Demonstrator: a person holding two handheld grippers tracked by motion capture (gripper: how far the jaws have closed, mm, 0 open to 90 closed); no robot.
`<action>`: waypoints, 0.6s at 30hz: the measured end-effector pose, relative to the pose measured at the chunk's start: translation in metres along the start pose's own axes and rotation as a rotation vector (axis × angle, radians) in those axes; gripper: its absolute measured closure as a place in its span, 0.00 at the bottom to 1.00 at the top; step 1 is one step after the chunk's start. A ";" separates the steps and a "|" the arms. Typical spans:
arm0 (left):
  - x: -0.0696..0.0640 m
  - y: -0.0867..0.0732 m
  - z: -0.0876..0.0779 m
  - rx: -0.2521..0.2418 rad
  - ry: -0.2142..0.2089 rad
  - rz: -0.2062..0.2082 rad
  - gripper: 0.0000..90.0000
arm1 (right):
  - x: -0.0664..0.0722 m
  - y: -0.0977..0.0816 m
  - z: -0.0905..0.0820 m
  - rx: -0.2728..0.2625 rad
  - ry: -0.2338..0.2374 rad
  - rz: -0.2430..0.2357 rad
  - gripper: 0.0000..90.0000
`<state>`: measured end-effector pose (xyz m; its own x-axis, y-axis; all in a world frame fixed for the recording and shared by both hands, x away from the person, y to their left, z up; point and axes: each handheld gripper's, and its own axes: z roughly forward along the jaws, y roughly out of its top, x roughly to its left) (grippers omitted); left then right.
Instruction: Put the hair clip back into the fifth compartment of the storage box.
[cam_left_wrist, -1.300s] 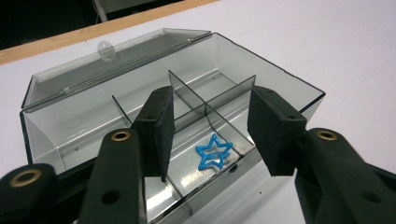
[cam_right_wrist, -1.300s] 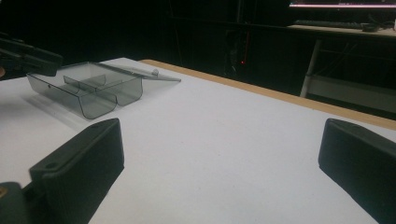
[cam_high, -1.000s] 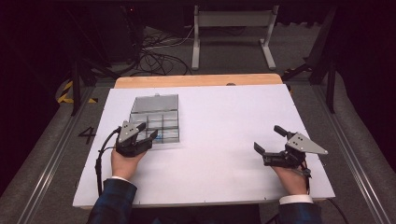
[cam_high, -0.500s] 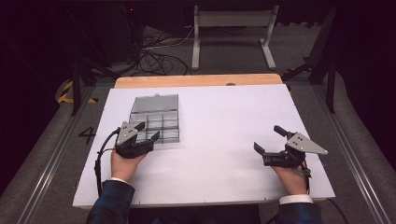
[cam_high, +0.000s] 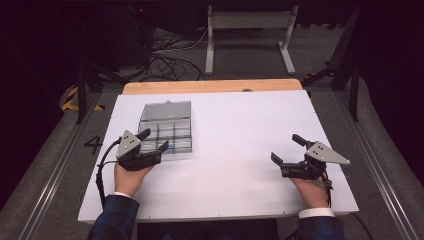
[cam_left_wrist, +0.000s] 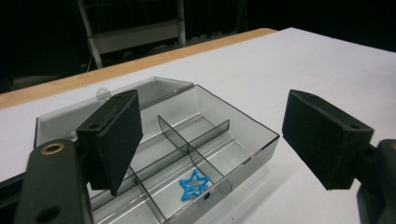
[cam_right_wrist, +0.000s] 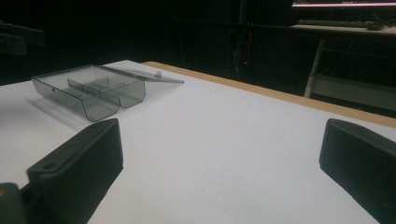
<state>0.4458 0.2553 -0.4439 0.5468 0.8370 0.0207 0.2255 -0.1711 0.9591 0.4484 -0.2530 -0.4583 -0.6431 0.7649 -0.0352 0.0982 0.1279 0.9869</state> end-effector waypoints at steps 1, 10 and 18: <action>0.000 0.000 -0.001 -0.011 0.001 0.000 0.22 | 0.000 0.000 0.000 -0.001 0.001 0.001 0.00; 0.004 -0.002 -0.013 -0.051 0.011 -0.007 0.18 | 0.000 0.000 0.000 -0.009 0.005 0.010 0.00; 0.005 -0.005 -0.020 -0.067 0.009 -0.008 0.16 | -0.001 0.000 0.000 -0.009 0.007 0.016 0.00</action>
<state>0.4311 0.2713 -0.4433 0.5381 0.8428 0.0148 0.1754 -0.1292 0.9760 0.4487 -0.2537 -0.4584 -0.6468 0.7624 -0.0178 0.1017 0.1094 0.9888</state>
